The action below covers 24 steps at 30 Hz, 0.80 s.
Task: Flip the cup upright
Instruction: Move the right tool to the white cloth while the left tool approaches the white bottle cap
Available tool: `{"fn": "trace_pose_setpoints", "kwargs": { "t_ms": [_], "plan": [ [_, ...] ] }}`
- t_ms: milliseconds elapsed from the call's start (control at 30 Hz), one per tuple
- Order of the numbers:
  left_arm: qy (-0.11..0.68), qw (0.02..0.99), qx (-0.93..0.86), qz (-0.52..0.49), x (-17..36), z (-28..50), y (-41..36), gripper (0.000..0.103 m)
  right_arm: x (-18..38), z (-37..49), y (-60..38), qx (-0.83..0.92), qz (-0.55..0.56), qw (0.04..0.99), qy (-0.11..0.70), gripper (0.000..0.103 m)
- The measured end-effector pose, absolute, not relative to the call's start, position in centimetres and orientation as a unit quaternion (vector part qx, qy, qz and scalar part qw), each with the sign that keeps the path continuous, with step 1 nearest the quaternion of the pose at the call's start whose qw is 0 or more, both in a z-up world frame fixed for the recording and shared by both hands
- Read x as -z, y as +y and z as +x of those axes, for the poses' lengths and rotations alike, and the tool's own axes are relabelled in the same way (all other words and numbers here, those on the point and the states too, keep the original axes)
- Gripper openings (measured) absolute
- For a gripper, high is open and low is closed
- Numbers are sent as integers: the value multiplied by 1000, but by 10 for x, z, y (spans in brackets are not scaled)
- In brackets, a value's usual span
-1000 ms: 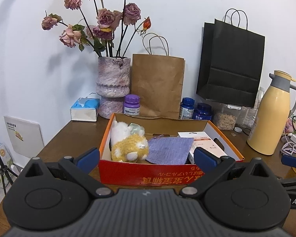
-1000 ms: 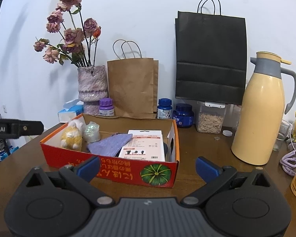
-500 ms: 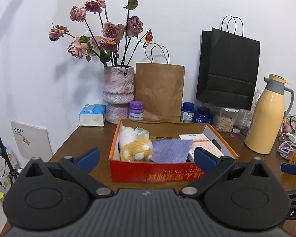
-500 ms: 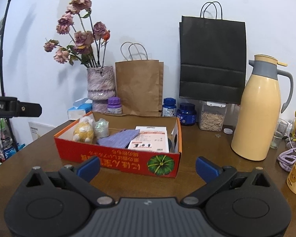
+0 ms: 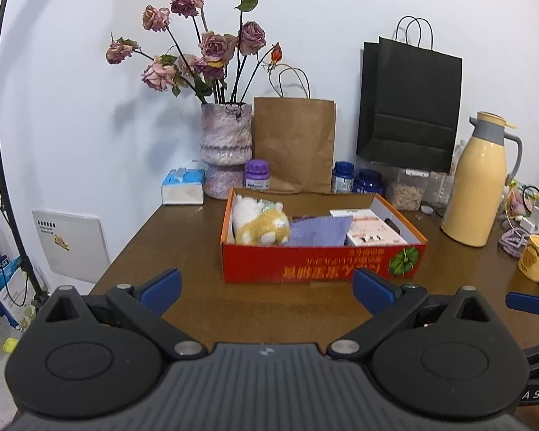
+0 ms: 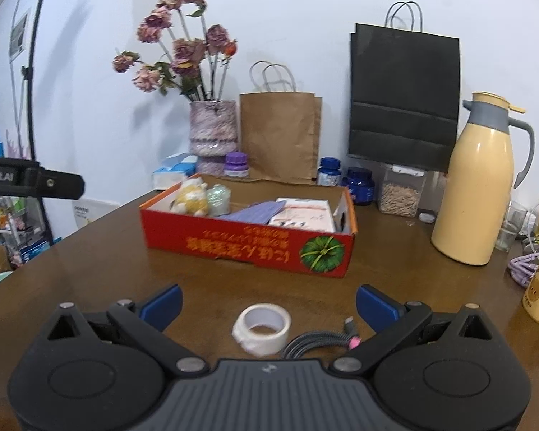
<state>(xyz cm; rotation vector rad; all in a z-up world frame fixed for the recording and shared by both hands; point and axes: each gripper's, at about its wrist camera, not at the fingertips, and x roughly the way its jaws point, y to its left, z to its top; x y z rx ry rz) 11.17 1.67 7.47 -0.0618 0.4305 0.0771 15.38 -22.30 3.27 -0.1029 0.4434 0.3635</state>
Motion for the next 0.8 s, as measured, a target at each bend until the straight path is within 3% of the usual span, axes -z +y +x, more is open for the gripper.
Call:
{"fn": "trace_pose_setpoints", "kwargs": {
  "t_ms": [800],
  "plan": [
    [290, 955, -44, -47, -10, 37, 39, 103, 27, 78, -178, -228, -49, 923, 307, 103]
  ]
}}
